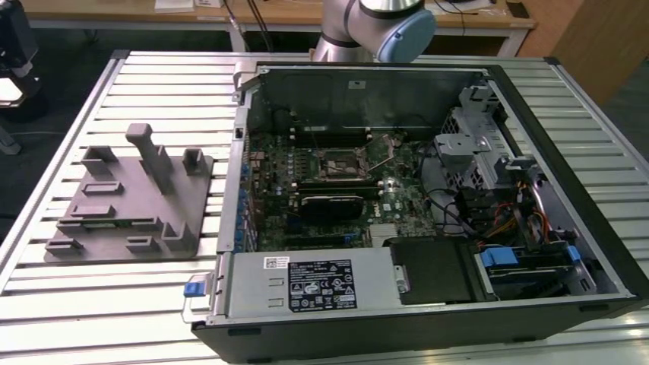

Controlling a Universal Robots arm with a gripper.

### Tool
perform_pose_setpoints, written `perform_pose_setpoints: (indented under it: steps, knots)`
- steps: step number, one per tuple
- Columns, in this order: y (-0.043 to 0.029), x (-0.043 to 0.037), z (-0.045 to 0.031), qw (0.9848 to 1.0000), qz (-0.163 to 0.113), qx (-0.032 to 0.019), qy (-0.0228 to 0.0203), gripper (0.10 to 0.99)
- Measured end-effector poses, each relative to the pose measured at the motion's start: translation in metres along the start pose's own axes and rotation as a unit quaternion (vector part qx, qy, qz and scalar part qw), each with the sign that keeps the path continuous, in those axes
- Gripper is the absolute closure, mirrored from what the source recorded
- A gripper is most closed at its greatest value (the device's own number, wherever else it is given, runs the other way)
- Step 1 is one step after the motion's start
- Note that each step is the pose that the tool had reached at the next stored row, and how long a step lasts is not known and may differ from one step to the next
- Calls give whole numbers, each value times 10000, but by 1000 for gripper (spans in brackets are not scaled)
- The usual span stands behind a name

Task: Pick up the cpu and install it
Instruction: 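Pick up the cpu and move it towards the insertion slot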

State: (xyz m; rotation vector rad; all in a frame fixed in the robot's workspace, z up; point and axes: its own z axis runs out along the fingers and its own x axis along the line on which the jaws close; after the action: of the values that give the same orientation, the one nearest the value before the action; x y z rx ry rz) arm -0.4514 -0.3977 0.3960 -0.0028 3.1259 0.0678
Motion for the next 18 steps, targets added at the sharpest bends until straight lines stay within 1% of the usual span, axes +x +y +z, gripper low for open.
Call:
perform_pose_setpoints:
  steps: [5,9,13,18]
  knots:
    - [1,-5,-5,10000,1,1,2,545]
    - [1,-38,-4,10000,0,1,2,545]
    - [1,-106,-2,10000,0,1,4,545]
    - [1,-233,0,10000,1,1,12,545]
